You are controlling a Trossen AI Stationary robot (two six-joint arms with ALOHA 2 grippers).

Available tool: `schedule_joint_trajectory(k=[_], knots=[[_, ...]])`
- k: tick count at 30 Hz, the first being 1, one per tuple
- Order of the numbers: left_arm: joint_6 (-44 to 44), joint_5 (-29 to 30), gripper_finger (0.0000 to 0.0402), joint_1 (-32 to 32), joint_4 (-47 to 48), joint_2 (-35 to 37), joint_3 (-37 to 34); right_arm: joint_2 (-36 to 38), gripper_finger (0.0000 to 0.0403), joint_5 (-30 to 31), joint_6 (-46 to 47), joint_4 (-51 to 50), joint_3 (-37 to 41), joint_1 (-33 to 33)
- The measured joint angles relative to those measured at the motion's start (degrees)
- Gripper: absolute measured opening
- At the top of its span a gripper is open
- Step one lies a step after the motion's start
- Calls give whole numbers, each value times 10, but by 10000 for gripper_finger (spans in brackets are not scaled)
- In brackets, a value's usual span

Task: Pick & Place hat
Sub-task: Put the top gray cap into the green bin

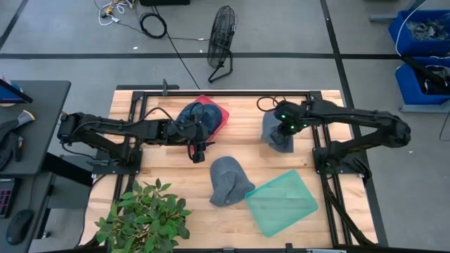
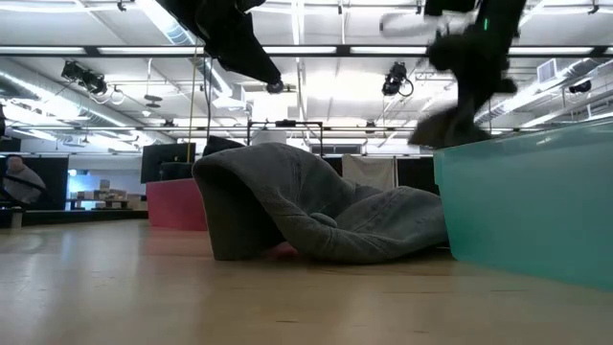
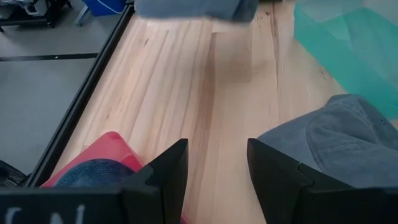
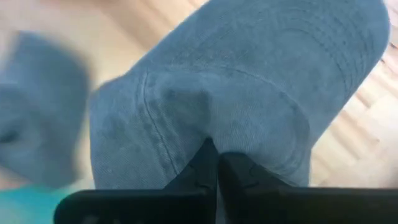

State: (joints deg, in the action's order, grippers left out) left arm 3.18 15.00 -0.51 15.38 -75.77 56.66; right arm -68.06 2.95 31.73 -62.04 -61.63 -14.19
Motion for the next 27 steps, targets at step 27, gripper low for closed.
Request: schedule_joint_trajectory(k=[27], knots=[[-27,0,169,0,1,0,0,6,4,-134,752,70,1,478]])
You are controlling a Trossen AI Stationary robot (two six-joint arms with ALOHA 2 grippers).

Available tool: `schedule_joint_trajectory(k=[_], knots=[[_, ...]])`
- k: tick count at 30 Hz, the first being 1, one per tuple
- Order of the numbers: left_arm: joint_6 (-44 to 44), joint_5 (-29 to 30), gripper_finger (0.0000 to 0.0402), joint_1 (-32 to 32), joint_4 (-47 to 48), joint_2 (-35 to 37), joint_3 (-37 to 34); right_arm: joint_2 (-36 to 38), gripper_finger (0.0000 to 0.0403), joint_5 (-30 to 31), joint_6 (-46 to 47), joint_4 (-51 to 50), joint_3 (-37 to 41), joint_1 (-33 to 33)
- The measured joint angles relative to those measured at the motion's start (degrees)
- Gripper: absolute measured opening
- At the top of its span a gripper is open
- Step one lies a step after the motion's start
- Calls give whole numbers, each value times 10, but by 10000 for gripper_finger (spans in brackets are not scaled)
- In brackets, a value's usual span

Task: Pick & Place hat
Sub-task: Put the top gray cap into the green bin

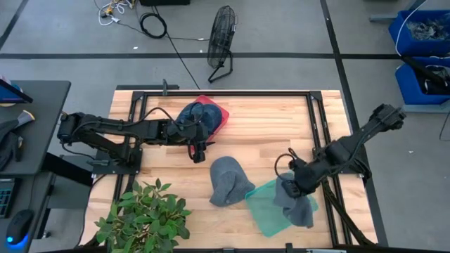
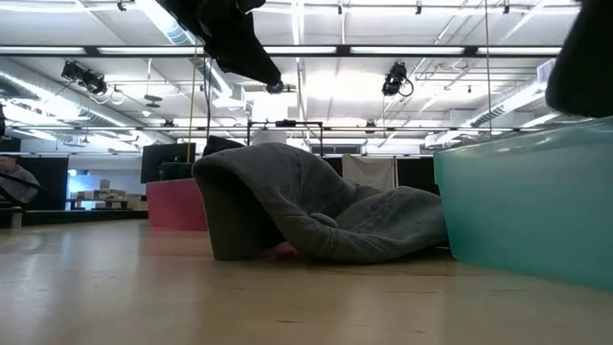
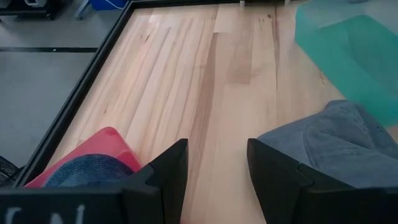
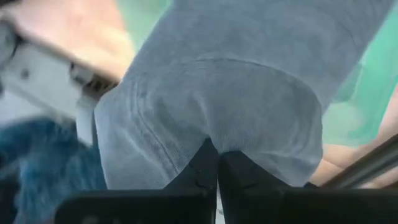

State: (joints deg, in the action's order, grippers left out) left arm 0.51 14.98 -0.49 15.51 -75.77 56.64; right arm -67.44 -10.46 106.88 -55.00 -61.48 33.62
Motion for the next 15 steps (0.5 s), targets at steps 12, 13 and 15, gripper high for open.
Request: schedule_joint_trajectory(k=[12,13,15], knots=[[2,0,169,0,8,0,0,0,11,14,124,56,160,-19],[2,0,169,0,8,0,0,0,15,14,125,68,166,-23],[2,0,169,0,8,0,0,2,22,14,120,99,169,-30]])
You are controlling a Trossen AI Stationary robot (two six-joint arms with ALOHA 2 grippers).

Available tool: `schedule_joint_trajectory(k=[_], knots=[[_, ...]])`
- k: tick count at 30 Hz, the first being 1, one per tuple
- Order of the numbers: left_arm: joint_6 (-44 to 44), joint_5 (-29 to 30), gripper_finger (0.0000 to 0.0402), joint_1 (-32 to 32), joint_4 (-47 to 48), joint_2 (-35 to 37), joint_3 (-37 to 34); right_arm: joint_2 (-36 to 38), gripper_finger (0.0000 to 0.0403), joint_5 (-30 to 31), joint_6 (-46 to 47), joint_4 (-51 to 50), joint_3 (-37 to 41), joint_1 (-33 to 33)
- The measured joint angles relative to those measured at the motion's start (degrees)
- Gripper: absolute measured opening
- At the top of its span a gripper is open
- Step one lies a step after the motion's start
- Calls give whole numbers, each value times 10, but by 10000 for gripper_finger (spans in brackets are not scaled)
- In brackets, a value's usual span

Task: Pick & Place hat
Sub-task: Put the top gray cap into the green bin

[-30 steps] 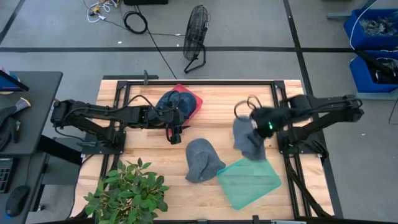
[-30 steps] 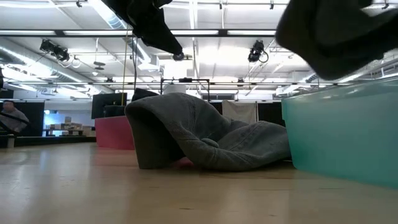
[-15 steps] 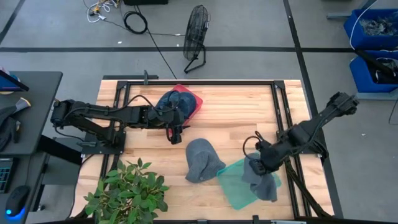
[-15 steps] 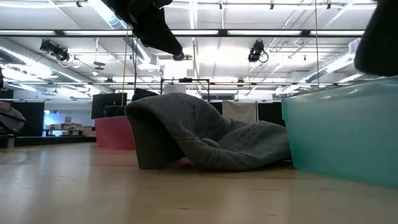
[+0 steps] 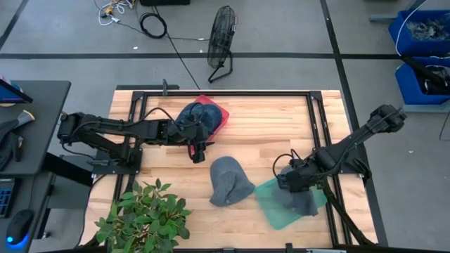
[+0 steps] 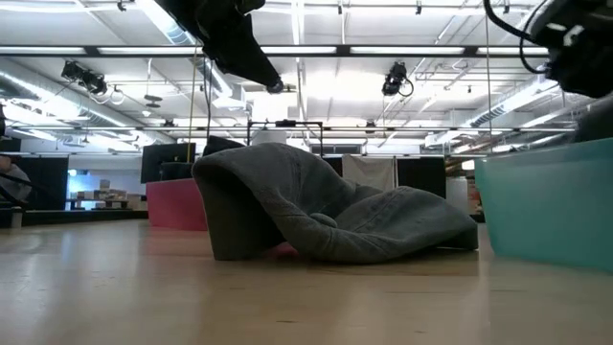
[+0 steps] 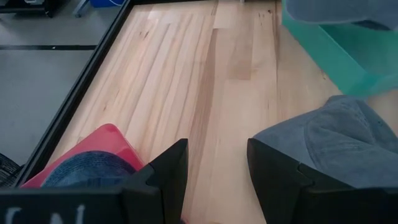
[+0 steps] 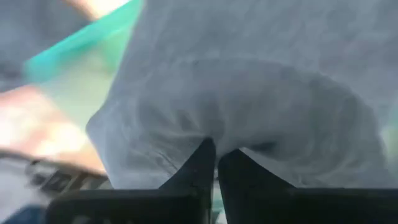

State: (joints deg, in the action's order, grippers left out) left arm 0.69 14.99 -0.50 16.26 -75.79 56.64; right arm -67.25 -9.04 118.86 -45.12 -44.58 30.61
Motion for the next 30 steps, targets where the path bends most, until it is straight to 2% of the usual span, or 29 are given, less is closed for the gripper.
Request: schedule_joint_trajectory(k=[5,10,15,18,21,23,26,30], knots=[[0,0,169,0,0,0,0,11,36,0,-9,36,0,-19],[0,0,169,0,2,0,0,16,44,-5,-24,-64,0,-31],[0,0,169,-1,4,0,0,23,50,26,-26,-135,0,-44],[0,0,169,-1,10,0,0,37,51,37,-27,-105,0,-52],[0,0,169,-1,19,0,0,58,51,20,-36,-41,0,-55],[0,0,169,-1,21,0,0,70,51,17,-58,-22,-5,-55],[0,0,169,-1,21,0,0,86,51,17,-148,-32,-22,-55],[-1,0,169,-1,21,0,0,98,51,28,-226,-119,-52,-54]])
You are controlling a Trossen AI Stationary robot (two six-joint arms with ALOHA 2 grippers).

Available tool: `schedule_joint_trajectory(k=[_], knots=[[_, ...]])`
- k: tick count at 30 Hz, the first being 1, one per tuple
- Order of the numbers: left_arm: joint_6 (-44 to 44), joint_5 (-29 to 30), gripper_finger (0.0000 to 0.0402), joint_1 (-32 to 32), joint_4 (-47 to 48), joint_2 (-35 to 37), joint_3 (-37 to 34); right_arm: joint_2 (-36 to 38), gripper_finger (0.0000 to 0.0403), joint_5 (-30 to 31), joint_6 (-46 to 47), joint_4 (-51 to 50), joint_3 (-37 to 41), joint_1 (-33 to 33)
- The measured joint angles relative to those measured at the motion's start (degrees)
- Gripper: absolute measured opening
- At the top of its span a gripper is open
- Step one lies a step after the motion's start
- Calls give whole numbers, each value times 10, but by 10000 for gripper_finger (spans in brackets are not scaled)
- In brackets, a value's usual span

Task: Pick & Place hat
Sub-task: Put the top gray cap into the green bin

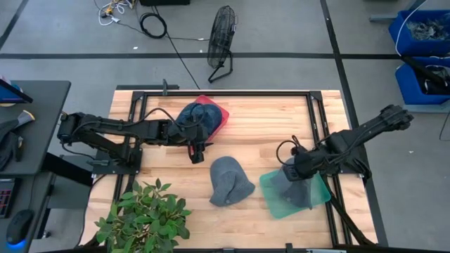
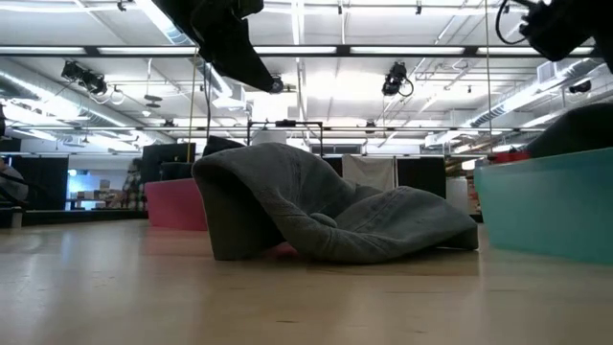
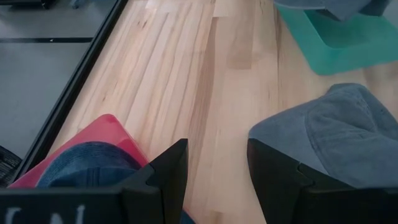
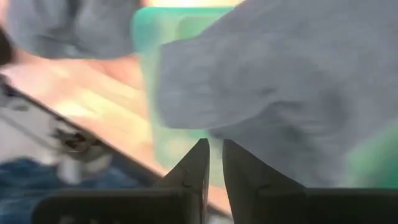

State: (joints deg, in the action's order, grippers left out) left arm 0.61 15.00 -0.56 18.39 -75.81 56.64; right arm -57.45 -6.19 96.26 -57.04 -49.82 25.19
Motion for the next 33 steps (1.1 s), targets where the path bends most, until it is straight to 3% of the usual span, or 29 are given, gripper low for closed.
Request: schedule_joint_trajectory(k=[8,14,20,26,30,33], knots=[[-4,0,169,0,-1,0,0,1,59,6,-75,-199,-15,0],[-24,0,169,0,-1,0,0,-5,88,16,-186,-169,-15,0],[-34,0,169,0,-2,0,0,-30,127,73,-247,-157,-15,1],[-48,0,169,0,-2,0,0,-71,154,65,-317,-134,-15,2],[-48,0,169,0,-2,0,0,-105,160,66,-342,-137,-15,2],[-48,0,169,0,-2,0,0,-128,150,67,-309,-145,-15,0]])
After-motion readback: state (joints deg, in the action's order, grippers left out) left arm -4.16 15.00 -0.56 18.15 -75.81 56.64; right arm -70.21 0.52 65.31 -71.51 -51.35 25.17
